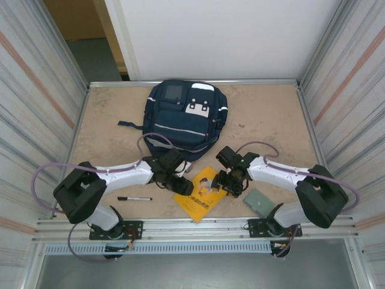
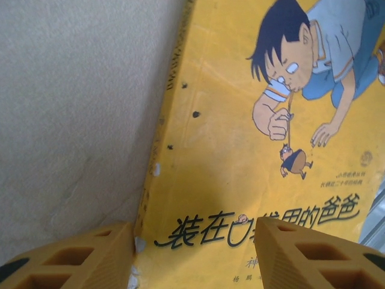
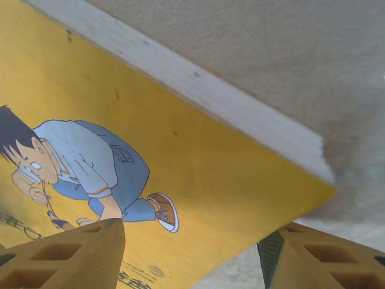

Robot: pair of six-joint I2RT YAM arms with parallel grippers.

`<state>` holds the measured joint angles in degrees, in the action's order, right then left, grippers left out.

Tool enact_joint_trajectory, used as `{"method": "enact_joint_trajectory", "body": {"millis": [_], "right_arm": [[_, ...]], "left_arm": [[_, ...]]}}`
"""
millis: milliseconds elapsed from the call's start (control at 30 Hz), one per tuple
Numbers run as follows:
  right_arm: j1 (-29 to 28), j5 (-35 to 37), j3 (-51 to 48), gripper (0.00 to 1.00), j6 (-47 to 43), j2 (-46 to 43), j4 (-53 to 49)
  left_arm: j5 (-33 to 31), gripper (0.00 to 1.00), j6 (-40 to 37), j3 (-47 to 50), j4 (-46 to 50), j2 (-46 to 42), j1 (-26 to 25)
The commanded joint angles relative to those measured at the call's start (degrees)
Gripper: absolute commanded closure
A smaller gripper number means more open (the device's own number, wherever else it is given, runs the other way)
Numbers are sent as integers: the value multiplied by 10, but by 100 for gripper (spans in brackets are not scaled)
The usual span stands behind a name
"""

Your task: Pack the student bag

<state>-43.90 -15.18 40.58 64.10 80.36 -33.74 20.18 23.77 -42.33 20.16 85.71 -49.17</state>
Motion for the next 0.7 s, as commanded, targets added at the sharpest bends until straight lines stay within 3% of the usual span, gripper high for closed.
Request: {"method": "enact_joint_trajectory", "body": {"millis": [0,233,467,667], "right_arm": [[4,-17,4,41,-2,16,46],[31,-41,42,52,-70,53,75],[49,-58,43,54,-102,53,63],[36,-27,26,56,-121,26,11]], "left_arm": [[37,45,0,12,-18,-5,-4],[-17,45,43,24,31,-15,-2],[27,44,76,45,5,-43,-3],[-1,43,113,42,37,-63,20]]}}
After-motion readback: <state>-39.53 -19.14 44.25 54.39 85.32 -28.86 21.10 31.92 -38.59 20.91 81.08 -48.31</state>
